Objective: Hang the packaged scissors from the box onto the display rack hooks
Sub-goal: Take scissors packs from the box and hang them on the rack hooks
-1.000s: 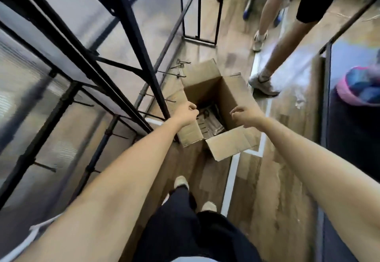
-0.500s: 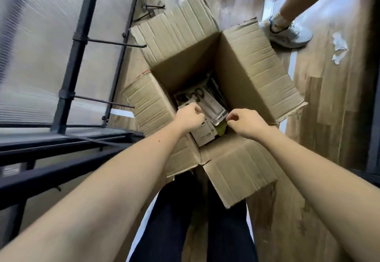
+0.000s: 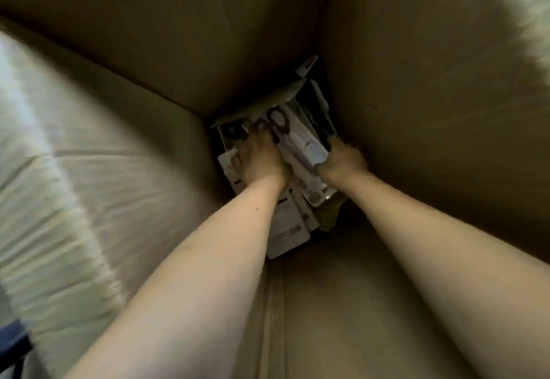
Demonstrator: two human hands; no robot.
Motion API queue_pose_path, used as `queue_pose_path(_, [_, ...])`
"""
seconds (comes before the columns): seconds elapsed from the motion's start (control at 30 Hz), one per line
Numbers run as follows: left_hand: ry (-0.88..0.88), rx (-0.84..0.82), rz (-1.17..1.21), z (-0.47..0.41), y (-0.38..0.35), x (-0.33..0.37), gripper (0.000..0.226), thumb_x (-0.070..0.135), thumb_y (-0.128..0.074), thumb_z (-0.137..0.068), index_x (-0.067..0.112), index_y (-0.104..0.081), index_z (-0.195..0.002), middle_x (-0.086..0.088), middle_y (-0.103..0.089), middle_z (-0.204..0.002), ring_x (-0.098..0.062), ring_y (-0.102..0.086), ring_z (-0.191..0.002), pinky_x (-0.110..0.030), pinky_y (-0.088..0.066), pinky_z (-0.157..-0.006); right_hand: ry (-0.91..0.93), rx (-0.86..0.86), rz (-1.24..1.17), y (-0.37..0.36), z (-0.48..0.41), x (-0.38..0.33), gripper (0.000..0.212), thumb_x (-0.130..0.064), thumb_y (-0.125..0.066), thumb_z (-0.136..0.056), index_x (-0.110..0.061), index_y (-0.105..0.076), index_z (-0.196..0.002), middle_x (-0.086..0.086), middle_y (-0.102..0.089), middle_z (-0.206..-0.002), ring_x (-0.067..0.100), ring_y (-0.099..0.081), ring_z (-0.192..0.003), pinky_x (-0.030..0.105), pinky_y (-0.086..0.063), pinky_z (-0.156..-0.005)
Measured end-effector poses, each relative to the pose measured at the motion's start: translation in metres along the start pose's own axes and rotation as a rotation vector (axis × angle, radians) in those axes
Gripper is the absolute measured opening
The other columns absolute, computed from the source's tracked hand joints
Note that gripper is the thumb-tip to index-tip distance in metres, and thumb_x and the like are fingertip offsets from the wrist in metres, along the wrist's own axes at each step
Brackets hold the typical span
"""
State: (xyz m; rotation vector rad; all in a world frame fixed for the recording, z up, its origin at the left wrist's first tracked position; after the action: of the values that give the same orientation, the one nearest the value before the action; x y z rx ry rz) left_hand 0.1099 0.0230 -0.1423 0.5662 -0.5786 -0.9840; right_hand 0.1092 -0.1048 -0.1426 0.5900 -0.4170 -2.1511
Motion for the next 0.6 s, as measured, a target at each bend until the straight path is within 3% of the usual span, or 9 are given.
queue_pose_path(0.07, [0.020,0.000,-0.043,-0.020,-0.008,-0.015,0.079,0.033,-0.056,-0.088,0.021,-0.005,-0.148,-0.006,-0.003,-0.157,-0.028,-0.002,-0.144,-0.046,-0.016,-0.112,-0.023,0.008,0.007,-0.019,-0.018,0.012,0.073,-0.024,-0.057,-0.089,-0.017,-0.014,-0.147,0.014,-0.026,-0.149,0.035,-0.032,-0.132,0.045,-0.036,-0.106])
queue_pose_path(0.17, [0.135,-0.067,-0.064,-0.032,-0.015,-0.034,0.076,0.039,-0.056,-0.087,0.020,-0.012,-0.147,-0.011,-0.012,-0.154,-0.032,-0.013,-0.141,-0.046,-0.019,-0.110,-0.079,-0.012,0.014,-0.040,-0.026,0.032,0.077,-0.027,-0.065,-0.083,-0.020,-0.018,-0.144,0.015,-0.032,-0.144,0.038,-0.038,-0.127,0.049,-0.040,-0.101])
queue_pose_path(0.3, [0.087,-0.032,-0.112,-0.027,-0.005,-0.028,0.067,0.035,-0.057,-0.087,0.017,-0.023,-0.143,-0.011,-0.023,-0.151,-0.034,-0.021,-0.137,-0.044,-0.024,-0.107,-0.061,0.116,0.061,-0.028,-0.017,0.028,0.050,-0.025,-0.065,-0.084,-0.015,-0.044,-0.128,0.015,-0.052,-0.127,0.035,-0.053,-0.112,0.041,-0.050,-0.087])
queue_pose_path(0.43, [0.065,-0.017,-0.227,-0.010,0.014,-0.028,0.061,0.028,-0.054,-0.090,0.016,-0.024,-0.142,-0.011,-0.029,-0.148,-0.033,-0.027,-0.134,-0.043,-0.031,-0.103,0.006,0.132,0.102,-0.016,0.006,0.014,0.039,-0.024,-0.062,-0.086,-0.015,-0.049,-0.122,0.015,-0.056,-0.122,0.034,-0.056,-0.108,0.046,-0.052,-0.086])
queue_pose_path(0.5, [0.047,0.057,-0.304,0.004,0.026,-0.027,0.052,0.027,-0.053,-0.091,0.015,-0.032,-0.137,-0.013,-0.039,-0.141,-0.034,-0.037,-0.128,-0.040,-0.036,-0.097,0.037,0.101,0.117,-0.012,0.019,0.008,0.038,-0.025,-0.061,-0.087,-0.014,-0.049,-0.122,0.015,-0.056,-0.121,0.033,-0.056,-0.107,0.046,-0.052,-0.086])
queue_pose_path(0.6, [0.000,0.108,-0.333,0.017,0.039,-0.021,0.040,0.035,-0.057,-0.089,0.014,-0.050,-0.122,-0.015,-0.057,-0.121,-0.034,-0.053,-0.112,-0.033,-0.039,-0.077,0.090,0.095,0.122,-0.001,0.034,0.003,0.030,-0.024,-0.055,-0.091,-0.013,-0.053,-0.118,0.014,-0.059,-0.116,0.031,-0.058,-0.101,0.042,-0.053,-0.084])
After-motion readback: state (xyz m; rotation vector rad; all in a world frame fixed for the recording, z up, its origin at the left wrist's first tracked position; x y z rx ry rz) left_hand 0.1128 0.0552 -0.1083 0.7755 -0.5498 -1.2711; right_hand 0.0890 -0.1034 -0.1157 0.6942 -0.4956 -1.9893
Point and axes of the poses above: each hand's wrist, its own z-axis away from the middle knuckle, its own y-axis out of the back of the hand, x = y × z, the point moved 3 cm from there along -z, towards the middle knuckle
